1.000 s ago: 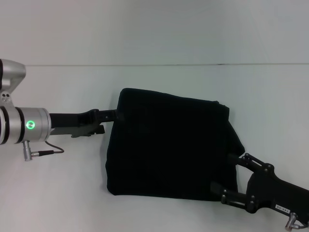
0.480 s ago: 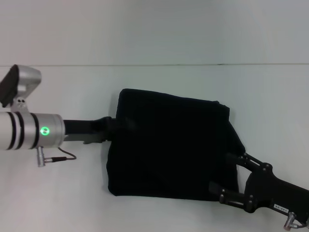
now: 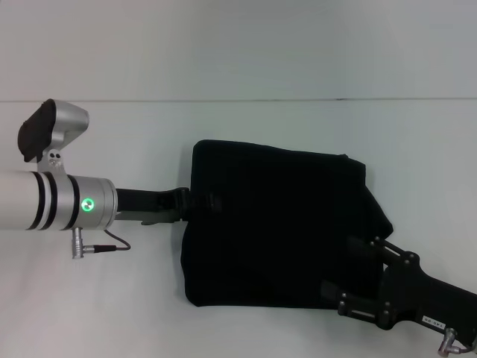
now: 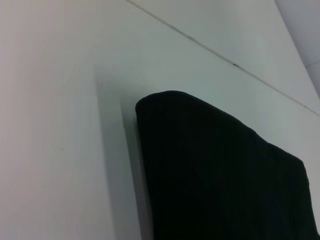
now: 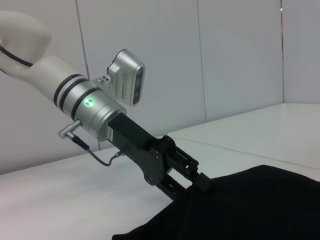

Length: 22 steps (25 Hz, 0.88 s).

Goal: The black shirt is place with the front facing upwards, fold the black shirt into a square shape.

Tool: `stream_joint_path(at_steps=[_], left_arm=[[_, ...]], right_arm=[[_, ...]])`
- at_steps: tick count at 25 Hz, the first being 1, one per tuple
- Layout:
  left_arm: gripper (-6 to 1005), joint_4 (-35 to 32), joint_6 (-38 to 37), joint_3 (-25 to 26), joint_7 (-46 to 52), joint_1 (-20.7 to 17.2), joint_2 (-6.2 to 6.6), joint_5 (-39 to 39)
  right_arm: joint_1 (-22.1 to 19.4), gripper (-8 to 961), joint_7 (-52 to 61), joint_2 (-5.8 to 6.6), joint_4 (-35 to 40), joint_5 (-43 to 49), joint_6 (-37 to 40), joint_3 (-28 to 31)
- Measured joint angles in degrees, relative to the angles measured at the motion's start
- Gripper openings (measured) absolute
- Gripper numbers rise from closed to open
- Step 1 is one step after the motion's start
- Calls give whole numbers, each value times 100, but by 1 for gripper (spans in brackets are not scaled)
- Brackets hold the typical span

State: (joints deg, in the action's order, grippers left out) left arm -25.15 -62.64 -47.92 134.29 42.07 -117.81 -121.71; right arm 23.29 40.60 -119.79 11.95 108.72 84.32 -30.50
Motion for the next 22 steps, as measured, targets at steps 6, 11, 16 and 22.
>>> stream_joint_path(at_steps=[6, 11, 16, 22], left_arm=[[549, 18, 19, -82, 15, 14, -4, -2], [427, 19, 28, -75, -35, -11, -12, 22], [316, 20, 28, -29, -87, -39, -22, 56], [105, 10, 31, 272, -90, -134, -23, 71]], right_arm=[[-6, 925, 5, 0, 5, 0, 12, 0], [-9, 925, 9, 0, 9, 0, 34, 10], [-9, 926, 10, 0, 19, -18, 37, 38], [2, 927, 9, 0, 43, -52, 37, 67]])
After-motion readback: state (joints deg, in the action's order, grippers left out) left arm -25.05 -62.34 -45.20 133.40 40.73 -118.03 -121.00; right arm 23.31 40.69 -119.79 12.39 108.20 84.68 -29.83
